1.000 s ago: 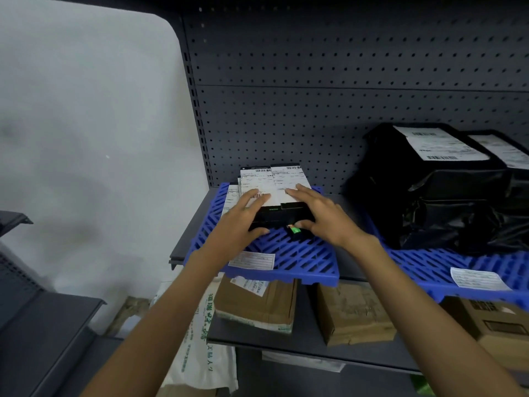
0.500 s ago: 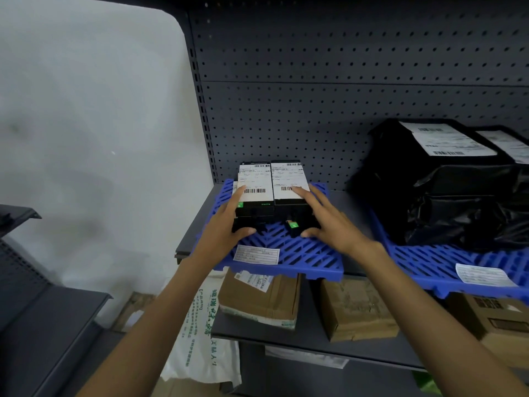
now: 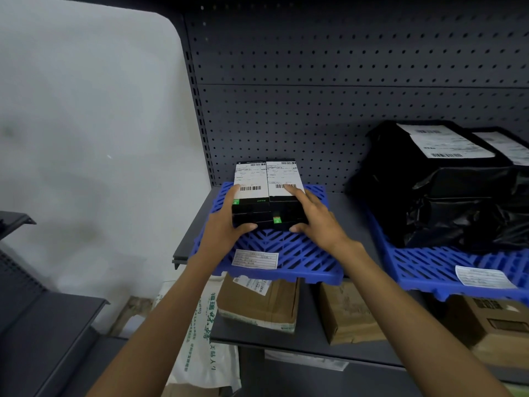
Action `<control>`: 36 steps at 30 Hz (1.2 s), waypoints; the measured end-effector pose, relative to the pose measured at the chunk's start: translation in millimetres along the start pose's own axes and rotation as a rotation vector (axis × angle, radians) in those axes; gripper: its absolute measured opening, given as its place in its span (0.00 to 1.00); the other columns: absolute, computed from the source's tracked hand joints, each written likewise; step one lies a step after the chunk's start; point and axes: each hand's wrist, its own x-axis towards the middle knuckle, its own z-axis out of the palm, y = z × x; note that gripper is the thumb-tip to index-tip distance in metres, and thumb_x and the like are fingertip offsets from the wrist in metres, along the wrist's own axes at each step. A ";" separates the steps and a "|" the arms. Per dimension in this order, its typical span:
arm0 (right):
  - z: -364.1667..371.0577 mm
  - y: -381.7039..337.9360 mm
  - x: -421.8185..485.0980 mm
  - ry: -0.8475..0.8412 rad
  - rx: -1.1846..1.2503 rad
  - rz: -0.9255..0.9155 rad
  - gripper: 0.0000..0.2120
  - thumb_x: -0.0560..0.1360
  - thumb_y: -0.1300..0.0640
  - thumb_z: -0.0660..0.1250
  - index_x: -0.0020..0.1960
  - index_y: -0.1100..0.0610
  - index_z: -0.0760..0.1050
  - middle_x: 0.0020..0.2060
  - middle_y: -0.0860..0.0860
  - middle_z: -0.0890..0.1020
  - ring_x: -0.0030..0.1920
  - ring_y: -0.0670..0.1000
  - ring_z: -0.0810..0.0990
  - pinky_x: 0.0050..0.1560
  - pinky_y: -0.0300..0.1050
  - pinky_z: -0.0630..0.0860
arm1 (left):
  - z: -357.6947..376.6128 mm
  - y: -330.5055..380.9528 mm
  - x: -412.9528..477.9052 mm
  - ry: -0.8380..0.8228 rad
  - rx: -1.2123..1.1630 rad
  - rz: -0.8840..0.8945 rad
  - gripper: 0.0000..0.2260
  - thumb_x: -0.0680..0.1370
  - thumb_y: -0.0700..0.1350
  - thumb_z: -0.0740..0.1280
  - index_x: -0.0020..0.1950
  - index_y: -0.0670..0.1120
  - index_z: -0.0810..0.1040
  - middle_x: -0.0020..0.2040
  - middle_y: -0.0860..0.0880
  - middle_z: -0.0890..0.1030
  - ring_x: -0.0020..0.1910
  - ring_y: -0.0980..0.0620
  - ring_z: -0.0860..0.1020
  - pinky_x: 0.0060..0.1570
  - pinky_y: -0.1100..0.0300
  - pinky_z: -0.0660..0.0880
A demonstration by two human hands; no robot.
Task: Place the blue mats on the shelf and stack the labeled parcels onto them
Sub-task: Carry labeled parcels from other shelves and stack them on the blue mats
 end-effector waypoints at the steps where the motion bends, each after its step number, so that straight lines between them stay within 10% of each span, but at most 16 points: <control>1: 2.9 -1.4 1.8 0.018 -0.004 0.011 0.46 0.72 0.69 0.71 0.77 0.37 0.53 0.78 0.50 0.58 0.76 0.54 0.62 0.72 0.59 0.66 | 0.5 -1.0 0.4 0.004 0.010 -0.003 0.40 0.74 0.46 0.74 0.80 0.47 0.54 0.70 0.45 0.74 0.64 0.44 0.76 0.62 0.50 0.74; 12: 5.5 -7.0 6.6 0.018 0.009 0.037 0.43 0.74 0.67 0.71 0.78 0.40 0.55 0.78 0.54 0.60 0.78 0.55 0.58 0.74 0.59 0.63 | -6.9 -15.5 13.6 -0.041 0.008 -0.038 0.40 0.74 0.39 0.74 0.80 0.49 0.55 0.69 0.43 0.75 0.64 0.41 0.76 0.64 0.45 0.73; 20: 3.6 -5.0 -12.9 0.154 -0.111 0.047 0.37 0.77 0.68 0.67 0.77 0.41 0.60 0.72 0.59 0.70 0.67 0.59 0.74 0.69 0.58 0.70 | -12.3 -11.2 34.0 -0.148 0.205 0.009 0.40 0.75 0.41 0.73 0.80 0.54 0.54 0.66 0.43 0.77 0.58 0.41 0.78 0.59 0.45 0.76; 26: -2.1 0.9 -11.5 0.152 -0.080 0.057 0.38 0.76 0.74 0.63 0.76 0.41 0.61 0.58 0.55 0.77 0.32 0.28 0.74 0.45 0.41 0.70 | 0.2 -11.5 29.7 -0.034 0.283 0.099 0.37 0.76 0.42 0.71 0.80 0.49 0.56 0.64 0.42 0.78 0.57 0.42 0.78 0.54 0.51 0.75; 31: -1.7 4.2 -5.0 0.081 -0.090 0.039 0.43 0.73 0.69 0.71 0.77 0.39 0.56 0.75 0.54 0.68 0.66 0.56 0.75 0.67 0.59 0.72 | 0.6 -14.4 31.1 -0.031 0.257 0.087 0.35 0.77 0.42 0.70 0.80 0.49 0.58 0.47 0.41 0.81 0.37 0.53 0.71 0.34 0.67 0.66; 36: 2.9 8.9 4.5 0.129 -0.074 0.053 0.46 0.73 0.76 0.66 0.76 0.36 0.56 0.73 0.57 0.69 0.43 0.42 0.79 0.65 0.56 0.74 | 3.0 -16.0 34.8 -0.026 0.257 0.047 0.33 0.78 0.42 0.69 0.80 0.51 0.57 0.37 0.49 0.73 0.33 0.53 0.70 0.34 0.59 0.70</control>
